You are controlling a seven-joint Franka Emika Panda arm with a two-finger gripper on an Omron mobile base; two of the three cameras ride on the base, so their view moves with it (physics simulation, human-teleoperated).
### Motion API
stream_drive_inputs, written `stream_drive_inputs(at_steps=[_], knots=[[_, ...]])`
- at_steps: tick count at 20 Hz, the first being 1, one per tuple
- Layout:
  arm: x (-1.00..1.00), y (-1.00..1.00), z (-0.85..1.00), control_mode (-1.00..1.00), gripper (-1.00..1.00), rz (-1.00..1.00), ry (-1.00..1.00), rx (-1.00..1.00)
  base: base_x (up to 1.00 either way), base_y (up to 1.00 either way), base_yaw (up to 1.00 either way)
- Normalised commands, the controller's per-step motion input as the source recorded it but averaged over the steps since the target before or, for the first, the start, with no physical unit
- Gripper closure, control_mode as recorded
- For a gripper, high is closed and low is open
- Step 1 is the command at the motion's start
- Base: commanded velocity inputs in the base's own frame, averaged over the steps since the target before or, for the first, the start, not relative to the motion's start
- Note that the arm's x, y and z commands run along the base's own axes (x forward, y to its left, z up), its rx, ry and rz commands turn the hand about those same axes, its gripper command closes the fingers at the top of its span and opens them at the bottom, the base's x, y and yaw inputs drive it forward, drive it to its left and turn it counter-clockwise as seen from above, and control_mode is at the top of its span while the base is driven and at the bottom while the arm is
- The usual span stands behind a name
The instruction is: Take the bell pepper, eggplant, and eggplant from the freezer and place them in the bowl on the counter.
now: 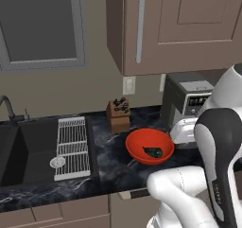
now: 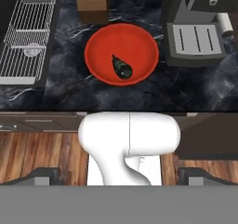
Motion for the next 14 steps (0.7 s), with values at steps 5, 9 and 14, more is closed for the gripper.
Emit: stream_drive_inputs(at_steps=[5,9,14], knots=[[0.00,0.00,0.01,-1.00,-1.00,0.04,-0.31,0.00,0.00,0.00,0.00],[0.00,0.00,0.00,1.00,-1.00,0.01,-0.10,0.00,-0.13,0.00,0.00],[0.00,0.00,0.00,1.00,-1.00,0.00,0.00,0.00,-0.84,-0.08,0.00]])
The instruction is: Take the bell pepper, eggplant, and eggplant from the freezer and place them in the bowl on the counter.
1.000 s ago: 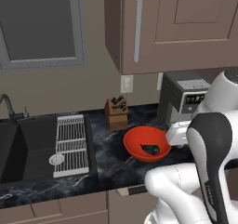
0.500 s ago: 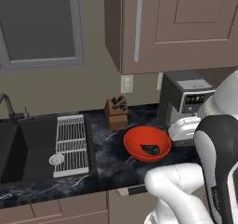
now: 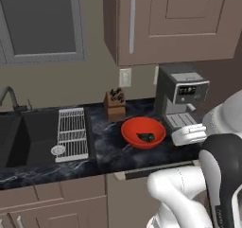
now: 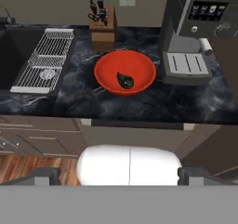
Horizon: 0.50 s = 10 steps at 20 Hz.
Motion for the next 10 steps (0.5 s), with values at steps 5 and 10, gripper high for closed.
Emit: stream_drive_inputs(at_steps=[5,10], knots=[[0.00,0.00,0.00,1.00,-1.00,0.00,0.00,0.00,-1.00,-0.40,-0.06],[0.00,0.00,0.00,1.00,-1.00,0.00,0.00,0.00,-0.66,-0.96,-0.14]])
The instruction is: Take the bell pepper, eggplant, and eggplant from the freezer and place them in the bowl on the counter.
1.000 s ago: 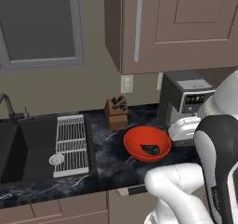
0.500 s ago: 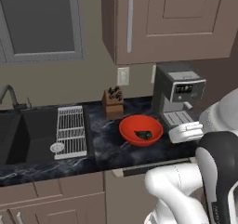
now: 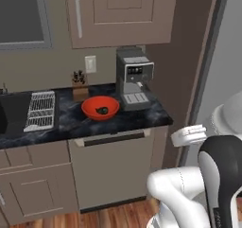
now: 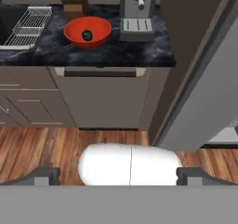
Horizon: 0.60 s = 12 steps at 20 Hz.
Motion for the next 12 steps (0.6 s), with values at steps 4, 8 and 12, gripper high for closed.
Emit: stream_drive_inputs(at_steps=[4,8,12], knots=[[0.00,0.00,0.00,1.00,-1.00,0.00,0.00,0.00,-0.10,-1.00,-0.14],[0.00,0.00,0.00,1.00,-1.00,0.00,0.00,0.00,0.01,-1.00,-0.13],[0.00,0.00,0.00,1.00,-1.00,0.00,0.00,0.00,0.11,-1.00,-0.12]])
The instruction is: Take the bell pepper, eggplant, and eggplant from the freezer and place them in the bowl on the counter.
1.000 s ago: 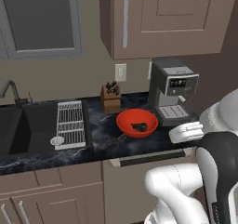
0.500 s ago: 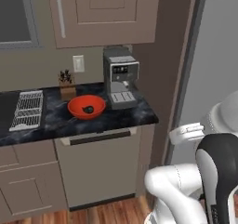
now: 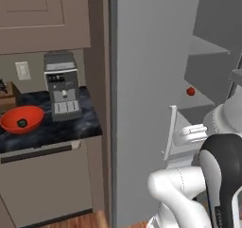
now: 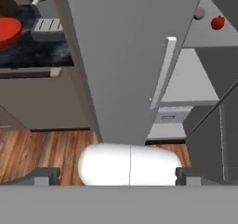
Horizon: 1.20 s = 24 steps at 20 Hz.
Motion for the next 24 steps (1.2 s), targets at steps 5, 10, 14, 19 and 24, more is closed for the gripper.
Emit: stream_drive_inputs(at_steps=[5,10,14,19,24], knots=[[0.00,0.00,0.00,1.00,-1.00,0.00,0.00,0.00,0.45,-0.71,-0.09],[0.00,0.00,0.00,1.00,-1.00,0.00,0.00,0.00,0.89,-0.09,-0.08],[0.00,0.00,0.00,1.00,-1.00,0.00,0.00,0.00,0.79,-0.31,-0.05],[0.00,0.00,0.00,1.00,-1.00,0.00,0.00,0.00,0.06,-0.95,0.00],[0.00,0.00,0.00,1.00,-1.00,0.00,0.00,0.00,0.30,-0.65,-0.05]])
